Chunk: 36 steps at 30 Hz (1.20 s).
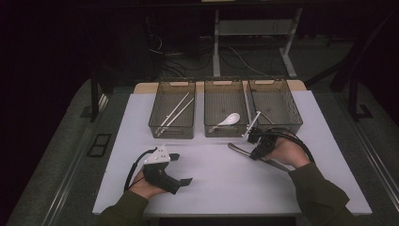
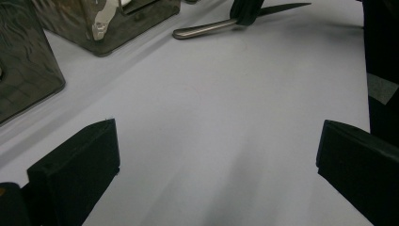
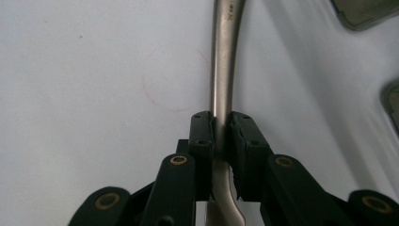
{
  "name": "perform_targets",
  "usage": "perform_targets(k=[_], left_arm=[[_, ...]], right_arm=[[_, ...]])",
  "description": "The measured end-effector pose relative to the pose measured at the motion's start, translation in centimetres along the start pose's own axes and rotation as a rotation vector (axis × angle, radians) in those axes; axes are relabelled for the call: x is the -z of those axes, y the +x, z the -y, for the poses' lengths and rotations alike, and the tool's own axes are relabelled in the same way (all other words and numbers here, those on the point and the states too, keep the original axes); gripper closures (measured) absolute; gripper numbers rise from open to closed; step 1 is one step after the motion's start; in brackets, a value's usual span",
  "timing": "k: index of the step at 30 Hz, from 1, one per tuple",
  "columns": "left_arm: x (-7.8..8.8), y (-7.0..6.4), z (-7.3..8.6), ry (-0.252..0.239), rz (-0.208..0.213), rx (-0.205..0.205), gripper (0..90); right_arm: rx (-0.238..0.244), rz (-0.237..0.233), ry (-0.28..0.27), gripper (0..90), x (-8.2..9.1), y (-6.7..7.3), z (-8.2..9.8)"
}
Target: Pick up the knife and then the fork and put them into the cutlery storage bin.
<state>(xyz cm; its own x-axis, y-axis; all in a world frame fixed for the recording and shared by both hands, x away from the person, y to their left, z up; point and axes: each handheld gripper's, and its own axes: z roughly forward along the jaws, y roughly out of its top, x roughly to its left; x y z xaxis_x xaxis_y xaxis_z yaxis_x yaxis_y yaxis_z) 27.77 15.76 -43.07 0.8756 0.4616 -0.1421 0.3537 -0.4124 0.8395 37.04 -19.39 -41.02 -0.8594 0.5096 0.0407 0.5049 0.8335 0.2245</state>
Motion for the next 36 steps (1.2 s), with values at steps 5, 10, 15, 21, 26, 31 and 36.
perform_targets(k=[5, 10, 15, 21, 26, 31, 36], left_arm=[[-0.1, 0.0, 0.0, 0.002, 0.0, 0.0, 0.0], [0.0, 0.0, 0.0, 0.001, -0.001, 0.001, 0.0], [0.0, 0.0, 0.0, 0.002, -0.002, 0.0, 0.0], [0.0, 0.0, 0.0, 0.001, -0.002, 0.0, 0.0], [0.0, 0.0, 0.0, 0.0, -0.002, 0.0, 0.0], [0.0, 0.0, 0.0, 0.001, -0.003, 0.001, 0.0], [0.0, 0.0, 0.0, 0.002, -0.002, 0.0, 0.0]], right_arm=[[-0.011, 0.005, -0.023, 79.3, 0.7, -0.1, 0.5], [-0.023, 0.001, -0.042, 79.2, 1.4, -0.4, 1.2], [-0.039, 0.006, -0.064, 79.2, 2.2, -0.6, 2.0], [-0.06, 0.002, -0.099, 79.1, 3.3, -0.9, 2.9], [-0.083, 0.002, -0.129, 79.1, 4.2, -1.4, 3.7], [-0.098, 0.013, -0.152, 79.1, 5.1, -1.7, 4.3], [-0.12, 0.018, -0.177, 79.1, 5.9, -2.0, 5.0]])
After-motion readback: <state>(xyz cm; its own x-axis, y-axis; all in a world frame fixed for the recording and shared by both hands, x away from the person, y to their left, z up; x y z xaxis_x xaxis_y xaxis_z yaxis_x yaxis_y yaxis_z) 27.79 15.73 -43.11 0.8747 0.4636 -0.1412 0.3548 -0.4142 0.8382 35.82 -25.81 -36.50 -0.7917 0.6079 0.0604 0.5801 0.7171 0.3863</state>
